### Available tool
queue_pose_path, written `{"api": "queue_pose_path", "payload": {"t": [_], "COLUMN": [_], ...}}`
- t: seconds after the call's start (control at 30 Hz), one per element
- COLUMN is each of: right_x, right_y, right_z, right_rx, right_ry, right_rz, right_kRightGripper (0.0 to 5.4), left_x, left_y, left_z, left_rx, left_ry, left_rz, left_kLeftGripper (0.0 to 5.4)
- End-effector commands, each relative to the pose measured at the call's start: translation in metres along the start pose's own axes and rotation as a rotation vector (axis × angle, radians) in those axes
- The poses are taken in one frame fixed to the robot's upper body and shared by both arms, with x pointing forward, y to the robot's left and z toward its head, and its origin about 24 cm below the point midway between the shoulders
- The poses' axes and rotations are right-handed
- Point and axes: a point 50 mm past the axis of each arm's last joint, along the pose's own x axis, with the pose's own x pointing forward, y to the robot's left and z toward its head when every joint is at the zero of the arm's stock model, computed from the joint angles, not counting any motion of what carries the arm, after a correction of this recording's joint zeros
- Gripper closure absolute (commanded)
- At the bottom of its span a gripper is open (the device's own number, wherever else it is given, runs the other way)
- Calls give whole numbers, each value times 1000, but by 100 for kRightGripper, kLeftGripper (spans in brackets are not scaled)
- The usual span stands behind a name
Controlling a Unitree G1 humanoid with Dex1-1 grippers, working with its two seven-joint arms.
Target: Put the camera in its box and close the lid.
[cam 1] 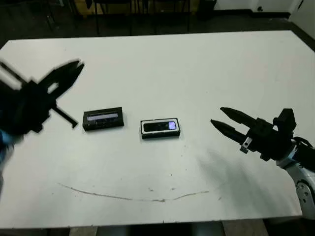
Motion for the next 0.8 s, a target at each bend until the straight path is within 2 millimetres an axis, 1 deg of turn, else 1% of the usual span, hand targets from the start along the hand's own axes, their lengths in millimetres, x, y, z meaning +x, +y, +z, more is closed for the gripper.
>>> {"api": "queue_pose_path", "payload": {"t": [0.03, 0.13, 0.27, 0.33, 0.37, 0.47, 0.53, 0.67, 0.8], "right_x": [-3, -4, -6, -6, -6, -7, -9, -10, -11], "right_y": [-1, -3, -4, -3, -3, -3, -3, -3, -3], "right_z": [1, 5, 11, 14, 14, 15, 17, 18, 18], "right_rx": [18, 47, 60, 48, 49, 56, 53, 39, 35], "right_ry": [8, -26, -46, -41, -44, -36, -17, 5, 2], "right_rz": [19, 25, 17, 18, 20, 18, 11, 1, 7], "right_kRightGripper": [487, 539, 539, 539, 539, 539, 539, 539, 539], "left_x": [16, 33, 54, 63, 67, 77, 83, 91, 91], "left_y": [14, 24, 31, 32, 32, 28, 22, 13, 6], "left_z": [-16, -34, -61, -74, -81, -97, -104, -115, -125], "left_rx": [0, 24, 12, -26, -74, -134, -149, -168, -180], "left_ry": [133, 213, 322, 396, 467, 644, 721, 799, 871], "left_rz": [-78, -94, -102, -165, -213, -364, -435, -496, -546], "left_kLeftGripper": [540, 540, 540, 540, 540, 540, 540, 540, 540]}}
